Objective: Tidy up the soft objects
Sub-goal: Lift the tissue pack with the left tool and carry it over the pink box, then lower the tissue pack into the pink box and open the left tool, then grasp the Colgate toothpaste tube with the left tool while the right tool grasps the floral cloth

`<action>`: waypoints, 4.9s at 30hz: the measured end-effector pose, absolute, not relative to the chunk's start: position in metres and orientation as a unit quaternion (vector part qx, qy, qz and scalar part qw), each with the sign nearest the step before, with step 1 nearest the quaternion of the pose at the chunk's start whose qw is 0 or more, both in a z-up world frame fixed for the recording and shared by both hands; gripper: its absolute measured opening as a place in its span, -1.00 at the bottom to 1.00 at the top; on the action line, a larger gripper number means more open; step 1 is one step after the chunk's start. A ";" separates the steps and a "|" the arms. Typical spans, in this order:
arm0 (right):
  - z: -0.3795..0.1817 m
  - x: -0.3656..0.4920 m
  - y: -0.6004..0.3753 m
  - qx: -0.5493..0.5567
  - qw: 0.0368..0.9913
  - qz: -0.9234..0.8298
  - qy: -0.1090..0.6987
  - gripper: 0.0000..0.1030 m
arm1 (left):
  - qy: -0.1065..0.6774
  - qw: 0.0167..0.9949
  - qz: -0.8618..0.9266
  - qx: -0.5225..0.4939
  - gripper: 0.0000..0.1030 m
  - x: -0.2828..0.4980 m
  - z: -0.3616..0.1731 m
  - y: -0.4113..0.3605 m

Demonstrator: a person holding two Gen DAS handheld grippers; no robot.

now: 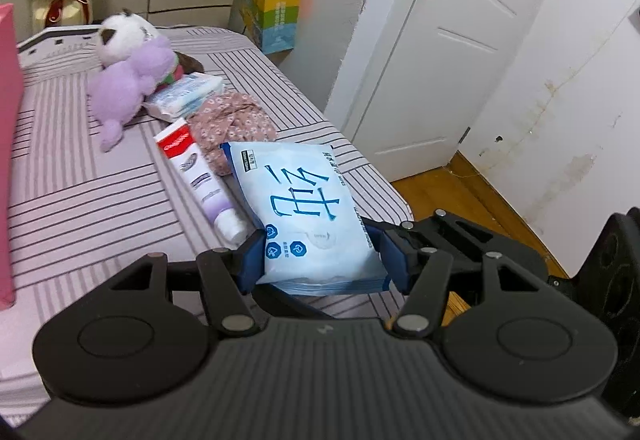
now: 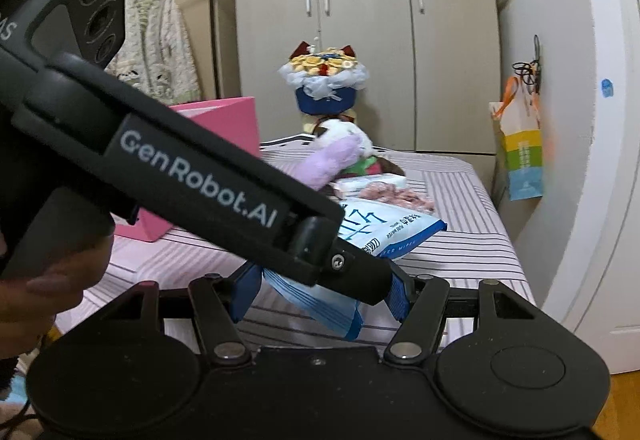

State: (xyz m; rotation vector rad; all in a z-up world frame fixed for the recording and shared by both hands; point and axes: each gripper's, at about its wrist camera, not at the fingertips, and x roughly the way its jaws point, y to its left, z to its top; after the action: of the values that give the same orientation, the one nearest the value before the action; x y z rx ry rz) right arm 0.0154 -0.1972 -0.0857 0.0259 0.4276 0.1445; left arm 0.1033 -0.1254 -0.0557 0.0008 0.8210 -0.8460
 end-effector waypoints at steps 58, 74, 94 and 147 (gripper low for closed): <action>-0.007 0.234 0.038 -0.065 0.892 0.315 0.317 0.38 | 0.427 0.878 -0.188 -0.108 0.22 0.259 -0.002 0.144; 0.011 0.201 0.014 -0.100 0.904 0.265 0.320 0.61 | 0.397 0.895 -0.191 -0.070 0.50 0.219 0.023 0.143; 0.057 0.122 -0.083 -0.053 0.917 0.252 0.305 0.61 | 0.356 0.903 -0.238 -0.037 0.63 0.135 0.063 0.112; -0.087 0.170 -0.295 0.006 0.933 0.163 0.321 0.63 | 0.362 0.850 -0.368 0.104 0.61 0.190 -0.083 -0.152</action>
State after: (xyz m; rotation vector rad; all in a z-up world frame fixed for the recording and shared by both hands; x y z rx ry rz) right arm 0.1704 -0.2954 -0.0868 0.0127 0.6563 0.3334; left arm 0.1898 -0.1517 -0.0834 0.2191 0.7619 -0.7755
